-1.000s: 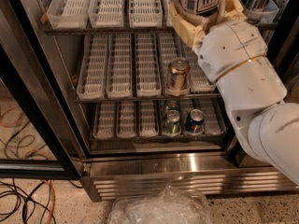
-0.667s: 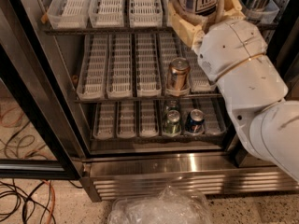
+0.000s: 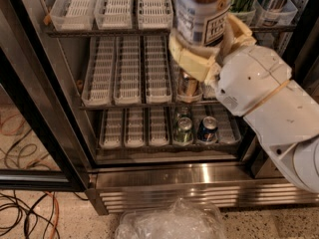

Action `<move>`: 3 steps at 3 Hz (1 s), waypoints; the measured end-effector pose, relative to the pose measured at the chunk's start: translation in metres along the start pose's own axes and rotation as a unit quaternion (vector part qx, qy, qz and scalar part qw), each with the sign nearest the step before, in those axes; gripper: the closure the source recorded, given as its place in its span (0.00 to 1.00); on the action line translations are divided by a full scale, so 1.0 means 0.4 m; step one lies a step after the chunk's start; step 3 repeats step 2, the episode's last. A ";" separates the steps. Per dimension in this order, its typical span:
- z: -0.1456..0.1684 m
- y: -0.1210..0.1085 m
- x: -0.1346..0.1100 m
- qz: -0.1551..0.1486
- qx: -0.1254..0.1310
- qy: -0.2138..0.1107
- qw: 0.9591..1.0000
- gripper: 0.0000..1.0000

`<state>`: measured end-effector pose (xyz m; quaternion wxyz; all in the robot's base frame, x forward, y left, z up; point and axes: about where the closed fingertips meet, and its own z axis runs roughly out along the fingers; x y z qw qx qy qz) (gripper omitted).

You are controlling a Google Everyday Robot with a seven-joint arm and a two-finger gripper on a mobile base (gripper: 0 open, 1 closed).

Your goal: Pick blue plastic bottle from top shelf of fridge

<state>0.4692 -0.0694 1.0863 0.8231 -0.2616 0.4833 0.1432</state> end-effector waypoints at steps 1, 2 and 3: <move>-0.052 0.118 0.011 0.041 -0.072 0.019 0.996 1.00; -0.052 0.118 0.011 0.041 -0.072 0.019 0.996 1.00; -0.052 0.118 0.011 0.041 -0.072 0.019 0.996 1.00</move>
Offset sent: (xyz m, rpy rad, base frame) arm -0.0264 0.0182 -0.0187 -0.0135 0.0629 0.1055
